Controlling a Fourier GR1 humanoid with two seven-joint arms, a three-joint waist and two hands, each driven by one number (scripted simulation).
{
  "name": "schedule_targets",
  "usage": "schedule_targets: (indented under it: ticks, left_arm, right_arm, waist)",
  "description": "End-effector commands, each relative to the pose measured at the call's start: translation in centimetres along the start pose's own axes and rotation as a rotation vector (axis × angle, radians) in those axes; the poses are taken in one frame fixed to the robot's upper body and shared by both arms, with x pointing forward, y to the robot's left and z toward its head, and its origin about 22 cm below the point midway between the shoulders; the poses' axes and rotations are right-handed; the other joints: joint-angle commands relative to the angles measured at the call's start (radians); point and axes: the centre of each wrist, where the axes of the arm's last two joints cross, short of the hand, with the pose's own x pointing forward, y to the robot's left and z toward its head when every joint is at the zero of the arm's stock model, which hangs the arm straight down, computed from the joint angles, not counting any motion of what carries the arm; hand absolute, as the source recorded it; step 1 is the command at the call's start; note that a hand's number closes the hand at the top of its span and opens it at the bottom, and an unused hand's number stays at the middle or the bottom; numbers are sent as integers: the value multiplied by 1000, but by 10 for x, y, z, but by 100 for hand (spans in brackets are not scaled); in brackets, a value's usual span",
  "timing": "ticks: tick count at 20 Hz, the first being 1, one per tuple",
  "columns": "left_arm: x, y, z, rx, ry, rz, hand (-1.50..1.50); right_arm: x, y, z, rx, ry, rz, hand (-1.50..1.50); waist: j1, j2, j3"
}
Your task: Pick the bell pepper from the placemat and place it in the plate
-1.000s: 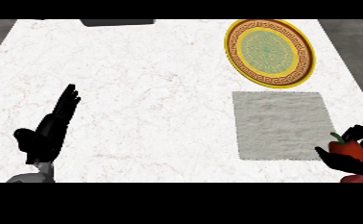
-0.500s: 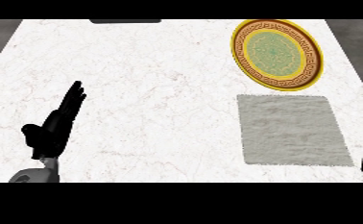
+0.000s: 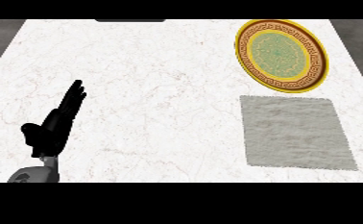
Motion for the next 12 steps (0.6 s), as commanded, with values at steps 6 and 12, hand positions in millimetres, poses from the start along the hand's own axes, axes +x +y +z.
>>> schedule_targets:
  ticks: [6, 12]
  left_arm:
    - [20, -17, -1, -9, 0, 12, 0]
    - [-7, -18, -1, -12, -3, -14, 0]
  right_arm:
    - [61, 22, -50, 15, -36, -30, 150]
    - [105, 49, -80, 109, -65, -90, 150]
  waist:
    - [14, 2, 1]
    - [13, 3, 1]
